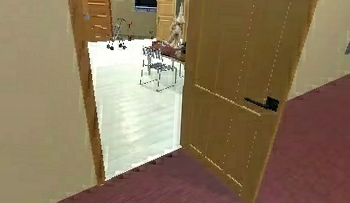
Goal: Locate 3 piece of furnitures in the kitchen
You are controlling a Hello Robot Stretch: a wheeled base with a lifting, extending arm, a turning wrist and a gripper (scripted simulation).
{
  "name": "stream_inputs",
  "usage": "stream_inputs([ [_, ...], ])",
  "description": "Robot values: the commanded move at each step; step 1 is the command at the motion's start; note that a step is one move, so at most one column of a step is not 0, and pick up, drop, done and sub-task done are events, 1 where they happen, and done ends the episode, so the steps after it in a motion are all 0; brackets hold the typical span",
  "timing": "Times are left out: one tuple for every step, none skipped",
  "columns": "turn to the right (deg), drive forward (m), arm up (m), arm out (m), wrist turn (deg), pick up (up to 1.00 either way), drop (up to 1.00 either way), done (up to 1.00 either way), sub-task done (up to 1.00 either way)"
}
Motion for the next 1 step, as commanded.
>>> stream_inputs([
  [0.0,0.9,0.0,0.0,0.0,0.0,0.0,0.0,0.0],
])
